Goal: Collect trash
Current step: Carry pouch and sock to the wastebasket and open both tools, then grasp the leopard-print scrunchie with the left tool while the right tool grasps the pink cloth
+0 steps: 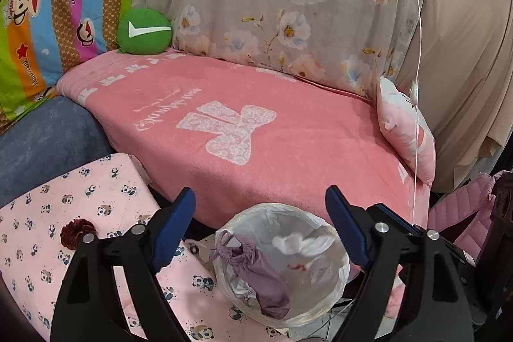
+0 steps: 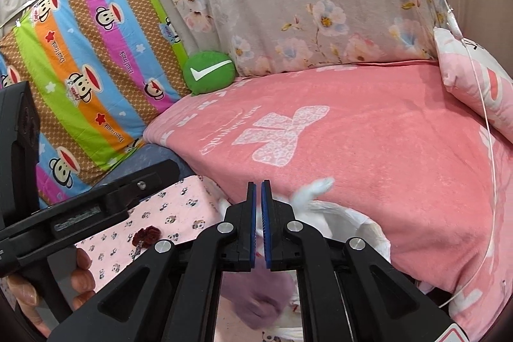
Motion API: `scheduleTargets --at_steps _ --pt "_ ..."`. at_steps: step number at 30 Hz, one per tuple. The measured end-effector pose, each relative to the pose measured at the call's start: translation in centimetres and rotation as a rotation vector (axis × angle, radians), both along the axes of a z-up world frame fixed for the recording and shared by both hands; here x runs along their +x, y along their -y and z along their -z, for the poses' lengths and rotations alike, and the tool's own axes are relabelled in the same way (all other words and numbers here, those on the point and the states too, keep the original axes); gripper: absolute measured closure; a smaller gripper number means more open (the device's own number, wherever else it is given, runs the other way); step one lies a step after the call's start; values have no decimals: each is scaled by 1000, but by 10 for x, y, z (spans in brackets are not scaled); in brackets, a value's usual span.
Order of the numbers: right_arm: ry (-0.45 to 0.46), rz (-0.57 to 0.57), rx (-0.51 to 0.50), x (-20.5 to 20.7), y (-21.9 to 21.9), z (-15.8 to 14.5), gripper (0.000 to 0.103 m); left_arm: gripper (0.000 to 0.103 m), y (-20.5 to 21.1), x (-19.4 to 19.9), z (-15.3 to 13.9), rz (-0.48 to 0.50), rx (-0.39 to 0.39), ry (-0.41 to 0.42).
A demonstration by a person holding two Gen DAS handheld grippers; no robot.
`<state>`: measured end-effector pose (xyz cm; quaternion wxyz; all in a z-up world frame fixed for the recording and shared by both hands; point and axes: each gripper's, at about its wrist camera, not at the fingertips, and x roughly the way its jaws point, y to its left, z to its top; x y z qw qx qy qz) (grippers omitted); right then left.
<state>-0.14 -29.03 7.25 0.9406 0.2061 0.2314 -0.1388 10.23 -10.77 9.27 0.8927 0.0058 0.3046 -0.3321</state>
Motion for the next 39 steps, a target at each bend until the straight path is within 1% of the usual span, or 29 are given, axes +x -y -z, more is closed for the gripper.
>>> scheduleTargets --at_steps 3,7,14,20,23,32,39 --pt "0 2 14 -1 3 2 94 21 -1 2 0 -3 9 -5" --pt "0 -9 11 -1 1 3 89 21 -6 5 2 -26 11 -9" --pt "-15 -37 -14 3 -16 4 83 21 -19 5 6 -55 12 -13" --pt "-24 -66 -18 8 -31 4 81 21 -32 6 8 -80 12 -16" --pt "-29 -82 -19 11 -41 6 77 21 -43 6 11 -98 10 -20" --pt "-57 -148 -23 25 -77 14 77 21 -81 13 25 -181 6 -55" --pt "-82 -206 -21 38 -109 23 77 21 -124 21 37 -263 2 -84"
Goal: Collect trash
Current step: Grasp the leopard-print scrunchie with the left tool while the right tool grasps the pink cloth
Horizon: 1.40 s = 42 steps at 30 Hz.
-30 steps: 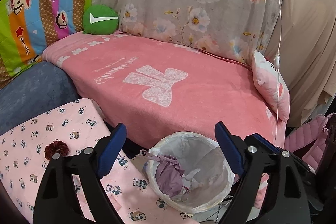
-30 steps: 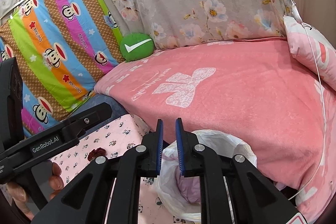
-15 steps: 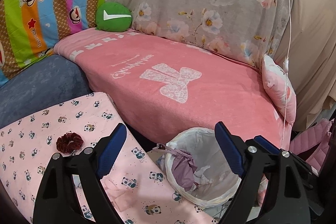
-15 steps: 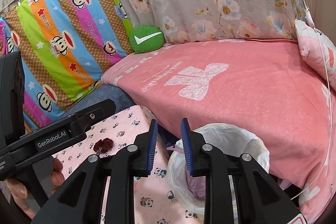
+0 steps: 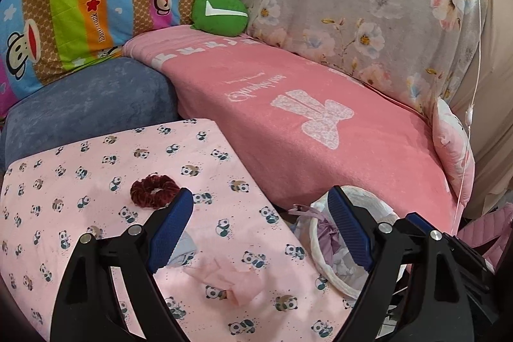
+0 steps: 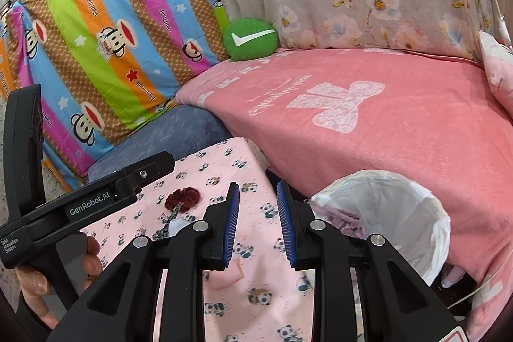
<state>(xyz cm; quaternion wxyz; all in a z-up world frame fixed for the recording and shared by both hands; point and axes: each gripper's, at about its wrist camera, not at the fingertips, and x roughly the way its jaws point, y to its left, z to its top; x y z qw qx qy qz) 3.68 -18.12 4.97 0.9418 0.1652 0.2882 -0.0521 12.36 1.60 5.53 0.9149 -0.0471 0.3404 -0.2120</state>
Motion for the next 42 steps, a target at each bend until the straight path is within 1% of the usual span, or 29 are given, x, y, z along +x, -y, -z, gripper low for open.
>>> scheduleTargets --at_steps 7,9,11,13,18,23,26,30,34,37,39,40,41,42 --pt "-40 -57 0 14 -38 15 75 21 -40 6 20 -81 24 -35" --pt "-58 -70 4 19 -50 24 69 21 -50 7 28 -99 33 -51" --pt "-79 -87 5 23 -61 33 69 21 -60 8 35 -119 48 -61" --pt "-98 -99 1 26 -71 43 69 21 -70 9 44 -138 59 -80" --pt "-181 -115 18 38 -89 79 68 21 -92 14 73 -167 101 -142" --pt "-252 -124 23 48 -101 110 68 21 -110 20 101 -196 121 -215" --pt "-295 -127 25 55 -106 131 68 21 -116 25 114 -208 119 -251" --pt "-327 -127 31 61 -107 148 68 21 -119 32 126 -206 102 -283" --pt "-350 -127 33 68 -107 162 68 21 -116 43 134 -190 93 -302" --pt "-367 -133 37 75 -107 169 68 22 -114 51 142 -182 104 -312" --pt "-370 -133 30 78 -108 171 68 26 -114 56 147 -176 105 -323" --pt "-368 -134 22 79 -109 172 69 32 -114 58 150 -169 103 -331" --pt "-368 -137 3 81 -111 172 70 35 -116 61 153 -163 98 -343" --pt "-368 -139 -2 82 -112 173 72 37 -117 63 155 -163 92 -353"
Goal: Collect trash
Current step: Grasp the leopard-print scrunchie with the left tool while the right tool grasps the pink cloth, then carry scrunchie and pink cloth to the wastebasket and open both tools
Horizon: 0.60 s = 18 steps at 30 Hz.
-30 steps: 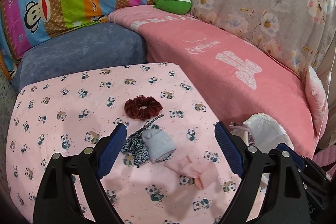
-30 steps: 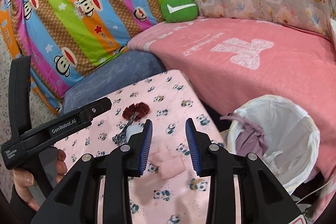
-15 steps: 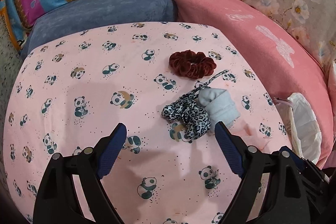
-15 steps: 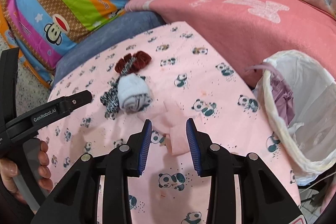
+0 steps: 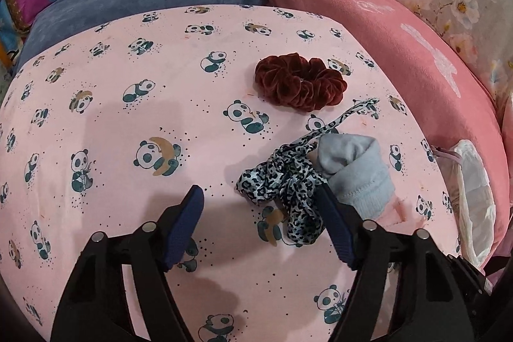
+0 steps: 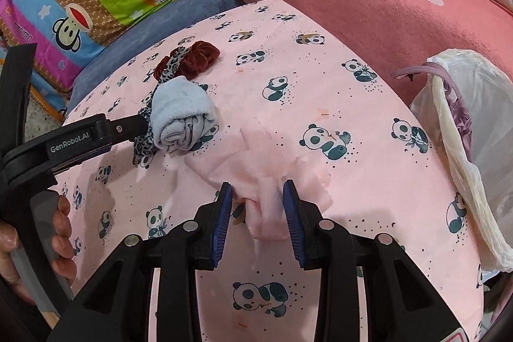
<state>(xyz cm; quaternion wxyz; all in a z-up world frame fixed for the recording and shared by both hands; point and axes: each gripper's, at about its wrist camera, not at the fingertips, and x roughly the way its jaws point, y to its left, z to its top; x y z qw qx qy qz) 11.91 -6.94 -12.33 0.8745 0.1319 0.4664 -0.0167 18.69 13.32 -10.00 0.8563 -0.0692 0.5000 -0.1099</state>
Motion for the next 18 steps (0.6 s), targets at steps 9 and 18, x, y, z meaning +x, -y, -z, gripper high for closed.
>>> scheduleTargets --at_steps 9,18 --pt "-1 -14 -11 11 -5 3 86 81 0 8 1 29 -24 3" --pt "23 -23 20 11 -6 -14 95 93 1 1 -24 29 -33 44"
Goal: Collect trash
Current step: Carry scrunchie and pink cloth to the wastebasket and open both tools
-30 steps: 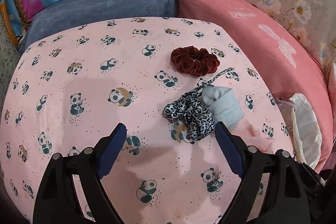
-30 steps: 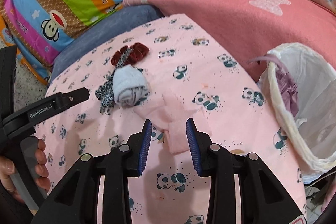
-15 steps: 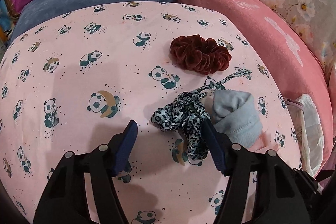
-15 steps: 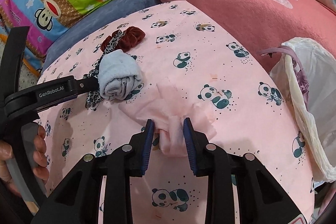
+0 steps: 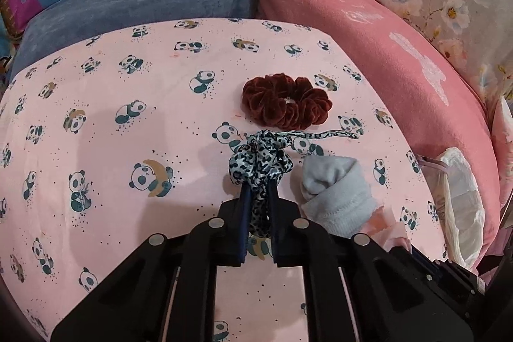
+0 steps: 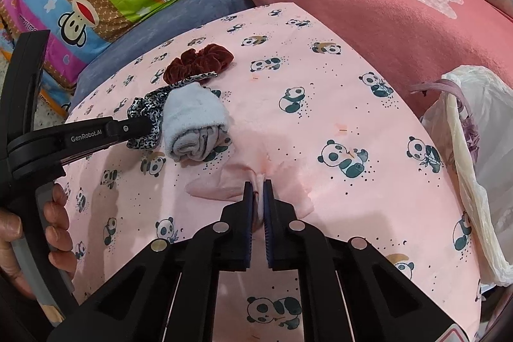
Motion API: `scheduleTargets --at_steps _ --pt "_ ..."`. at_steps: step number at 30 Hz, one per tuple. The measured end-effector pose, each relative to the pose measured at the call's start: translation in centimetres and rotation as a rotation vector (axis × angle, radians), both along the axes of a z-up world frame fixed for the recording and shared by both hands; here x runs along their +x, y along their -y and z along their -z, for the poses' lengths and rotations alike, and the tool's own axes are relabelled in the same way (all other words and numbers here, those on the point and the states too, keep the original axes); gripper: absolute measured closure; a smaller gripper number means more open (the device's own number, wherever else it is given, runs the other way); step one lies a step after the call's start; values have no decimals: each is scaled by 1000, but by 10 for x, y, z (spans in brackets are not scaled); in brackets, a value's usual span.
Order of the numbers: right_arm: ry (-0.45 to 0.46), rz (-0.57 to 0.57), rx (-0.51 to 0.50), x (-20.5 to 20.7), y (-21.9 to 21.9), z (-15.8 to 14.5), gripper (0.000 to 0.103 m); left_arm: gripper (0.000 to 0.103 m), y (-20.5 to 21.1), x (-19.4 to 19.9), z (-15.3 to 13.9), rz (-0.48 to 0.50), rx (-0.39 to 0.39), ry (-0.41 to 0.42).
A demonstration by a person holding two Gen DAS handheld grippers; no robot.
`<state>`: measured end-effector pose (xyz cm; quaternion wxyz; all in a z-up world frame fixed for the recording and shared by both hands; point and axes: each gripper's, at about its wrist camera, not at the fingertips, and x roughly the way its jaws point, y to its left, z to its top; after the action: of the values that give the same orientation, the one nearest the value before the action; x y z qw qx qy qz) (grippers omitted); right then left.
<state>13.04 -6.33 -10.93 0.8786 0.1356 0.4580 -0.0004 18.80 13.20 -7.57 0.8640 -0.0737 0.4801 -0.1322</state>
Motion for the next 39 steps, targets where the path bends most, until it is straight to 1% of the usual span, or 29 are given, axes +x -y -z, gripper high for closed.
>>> scheduleTargets --at_steps 3,6,7,10,12,13,15,16,22,27,31,39 --pt "32 4 7 -2 2 -10 95 93 4 -2 -19 0 -6 35" --pt "83 11 14 -6 7 -31 95 93 10 -7 -43 12 -17 81" --pt "114 14 15 -8 10 -44 95 93 12 -9 -51 18 -20 99" --pt "162 18 18 -10 16 -65 95 93 23 -18 -75 38 -23 151" --pt "204 23 14 -13 22 -83 95 93 32 -23 -91 56 -24 183" --pt "241 31 13 -15 27 -99 95 93 36 -25 -97 64 -25 196" --pt "270 36 12 -19 32 -112 95 93 45 -30 -111 82 -25 230" --pt "303 45 7 -22 38 -127 95 93 51 -33 -118 93 -25 248" --pt "406 81 -10 -43 64 -174 95 93 82 -51 -155 161 -29 337" --pt "454 120 -17 -63 85 -198 95 93 114 -65 -174 228 -27 389" --pt "482 165 -24 -82 107 -213 95 93 139 -76 -182 281 -27 413" --pt "507 240 -26 -113 147 -223 95 93 180 -92 -186 364 -17 431"
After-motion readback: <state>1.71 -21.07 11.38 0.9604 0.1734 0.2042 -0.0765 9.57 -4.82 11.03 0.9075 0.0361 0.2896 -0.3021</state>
